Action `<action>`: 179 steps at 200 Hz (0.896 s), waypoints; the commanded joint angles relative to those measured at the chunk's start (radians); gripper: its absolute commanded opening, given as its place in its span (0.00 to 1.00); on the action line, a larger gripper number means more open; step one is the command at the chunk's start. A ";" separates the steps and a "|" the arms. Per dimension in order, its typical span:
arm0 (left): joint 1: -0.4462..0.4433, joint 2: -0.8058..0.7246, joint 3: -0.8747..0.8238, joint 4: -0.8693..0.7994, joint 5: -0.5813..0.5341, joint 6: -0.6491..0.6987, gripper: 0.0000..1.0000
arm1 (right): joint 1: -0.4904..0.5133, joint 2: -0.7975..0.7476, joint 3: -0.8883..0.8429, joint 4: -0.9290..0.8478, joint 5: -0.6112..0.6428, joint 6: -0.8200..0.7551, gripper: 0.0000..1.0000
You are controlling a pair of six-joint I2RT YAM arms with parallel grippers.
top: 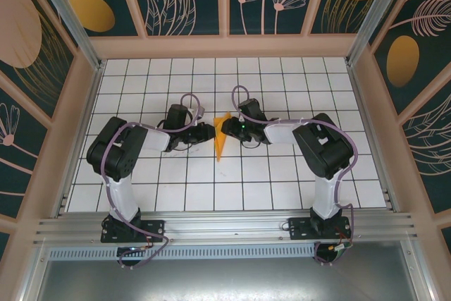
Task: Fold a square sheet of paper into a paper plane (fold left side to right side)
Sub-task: Fold the wing for the fifth time at the center of the table.
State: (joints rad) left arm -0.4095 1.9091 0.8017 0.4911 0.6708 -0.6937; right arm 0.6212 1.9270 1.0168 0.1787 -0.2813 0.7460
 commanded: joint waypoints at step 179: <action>0.005 0.061 0.047 -0.037 -0.051 0.065 0.00 | -0.039 -0.079 0.009 0.069 -0.079 -0.090 0.34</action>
State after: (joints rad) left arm -0.4095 1.9472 0.8307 0.4667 0.6262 -0.6544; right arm 0.5812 1.8420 0.9672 0.2283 -0.3157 0.6842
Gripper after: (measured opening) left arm 0.068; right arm 0.383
